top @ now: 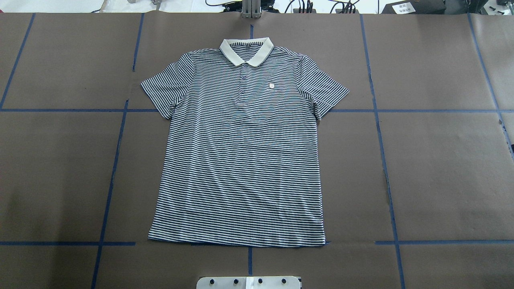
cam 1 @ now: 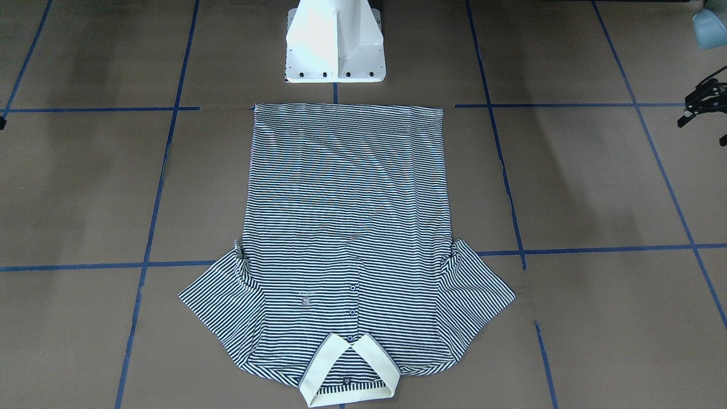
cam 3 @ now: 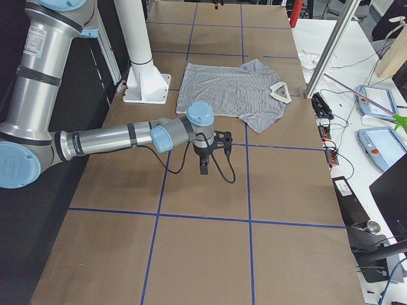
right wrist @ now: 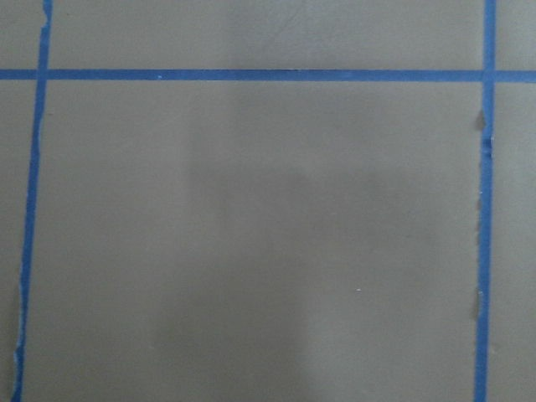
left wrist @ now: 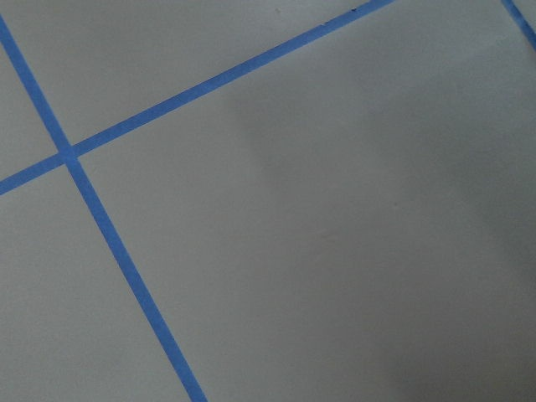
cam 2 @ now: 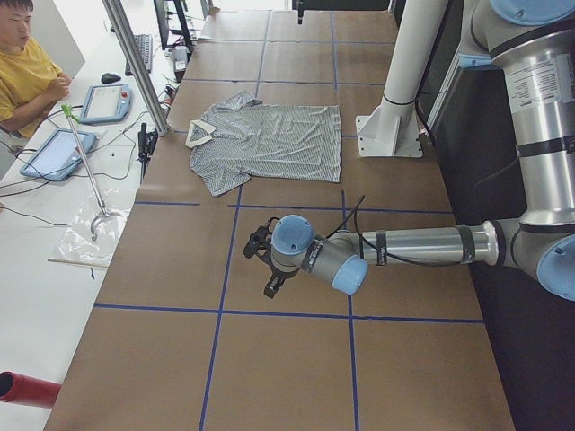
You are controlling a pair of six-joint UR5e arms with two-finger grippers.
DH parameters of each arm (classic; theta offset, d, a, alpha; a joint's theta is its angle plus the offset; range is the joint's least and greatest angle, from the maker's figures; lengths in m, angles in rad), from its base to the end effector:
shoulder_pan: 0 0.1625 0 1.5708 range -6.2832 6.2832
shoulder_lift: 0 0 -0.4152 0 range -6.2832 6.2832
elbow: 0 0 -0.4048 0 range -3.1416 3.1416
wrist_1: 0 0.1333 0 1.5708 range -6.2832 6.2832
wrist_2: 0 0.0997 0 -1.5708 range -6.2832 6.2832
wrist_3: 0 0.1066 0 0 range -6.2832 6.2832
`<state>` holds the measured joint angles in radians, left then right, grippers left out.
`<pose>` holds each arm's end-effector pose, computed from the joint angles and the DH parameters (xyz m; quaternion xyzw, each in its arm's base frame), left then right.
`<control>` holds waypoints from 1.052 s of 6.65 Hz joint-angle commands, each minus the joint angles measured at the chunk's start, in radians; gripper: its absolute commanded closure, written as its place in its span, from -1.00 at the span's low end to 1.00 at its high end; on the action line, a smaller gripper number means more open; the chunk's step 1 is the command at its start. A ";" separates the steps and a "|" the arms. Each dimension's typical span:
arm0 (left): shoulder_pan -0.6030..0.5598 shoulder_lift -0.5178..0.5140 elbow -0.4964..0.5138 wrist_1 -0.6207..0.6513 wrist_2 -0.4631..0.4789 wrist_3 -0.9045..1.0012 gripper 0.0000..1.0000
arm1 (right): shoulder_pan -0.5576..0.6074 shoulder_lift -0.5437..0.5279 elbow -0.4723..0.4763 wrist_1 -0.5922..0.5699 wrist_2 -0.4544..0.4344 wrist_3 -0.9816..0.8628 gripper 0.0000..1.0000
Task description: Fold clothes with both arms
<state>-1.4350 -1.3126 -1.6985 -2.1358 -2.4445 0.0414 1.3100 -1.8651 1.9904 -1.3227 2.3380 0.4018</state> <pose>0.0050 -0.4178 0.6367 0.1756 0.4219 0.1691 0.8732 -0.0464 -0.4037 0.5443 0.0431 -0.4037 -0.0051 0.9138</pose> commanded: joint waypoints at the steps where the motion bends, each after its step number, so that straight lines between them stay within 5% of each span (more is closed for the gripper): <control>1: -0.079 -0.045 0.025 0.069 0.057 -0.003 -1.00 | 0.133 0.056 -0.039 -0.194 0.003 -0.290 -1.00; 3: -0.006 -0.135 -0.112 0.439 0.195 -0.003 -1.00 | 0.133 0.052 -0.050 -0.199 -0.013 -0.291 -1.00; 5: 0.039 -0.132 -0.145 0.464 0.211 -0.003 -1.00 | 0.102 0.060 -0.050 -0.162 0.001 -0.284 -1.00; 7: 0.053 -0.180 -0.118 0.455 0.200 -0.043 -1.00 | -0.048 0.162 -0.058 -0.109 -0.014 -0.153 -1.00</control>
<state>-1.3883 -1.4612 -1.8347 -1.6774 -2.2381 0.0264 1.3393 -1.7693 1.9372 -1.4541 2.3323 0.1595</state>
